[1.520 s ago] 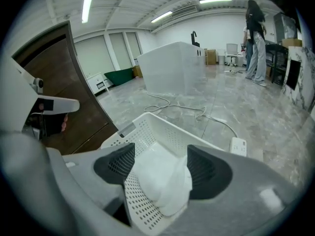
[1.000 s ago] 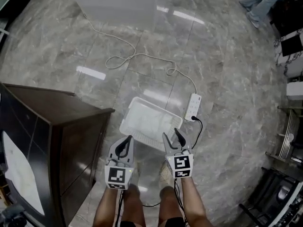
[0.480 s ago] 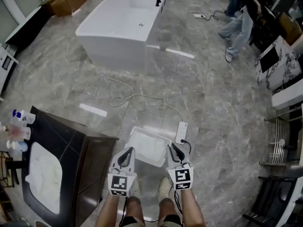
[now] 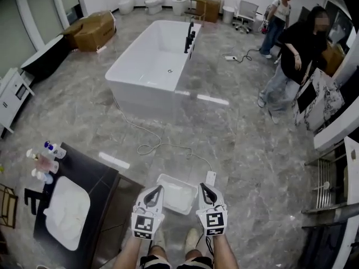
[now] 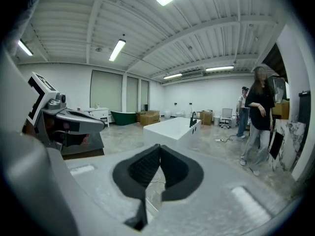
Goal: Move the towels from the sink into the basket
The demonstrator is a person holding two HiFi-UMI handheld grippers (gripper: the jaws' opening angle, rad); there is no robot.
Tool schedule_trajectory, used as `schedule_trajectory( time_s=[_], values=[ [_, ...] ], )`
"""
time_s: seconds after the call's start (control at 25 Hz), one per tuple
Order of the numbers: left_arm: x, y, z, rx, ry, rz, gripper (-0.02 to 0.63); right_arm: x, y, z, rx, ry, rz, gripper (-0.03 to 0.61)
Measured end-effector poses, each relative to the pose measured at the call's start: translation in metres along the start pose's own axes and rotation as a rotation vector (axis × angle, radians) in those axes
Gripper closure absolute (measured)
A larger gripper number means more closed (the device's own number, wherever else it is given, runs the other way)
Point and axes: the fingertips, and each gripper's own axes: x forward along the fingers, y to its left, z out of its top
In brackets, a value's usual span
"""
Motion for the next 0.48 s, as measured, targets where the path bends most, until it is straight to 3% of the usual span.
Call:
schedule_trajectory(
  time_s=[0.2, 0.48],
  values=[
    [-0.037, -0.015, 0.042, 0.008, -0.037, 0.008, 0.604, -0.044, 0.007, 0.037, -0.013, -0.031, 0.003, 0.577],
    [-0.078, -0.036, 0.062, 0.041, -0.037, 0.008, 0.604, -0.093, 0.010, 0.060, -0.061, -0.057, -0.036, 0.577]
  ],
)
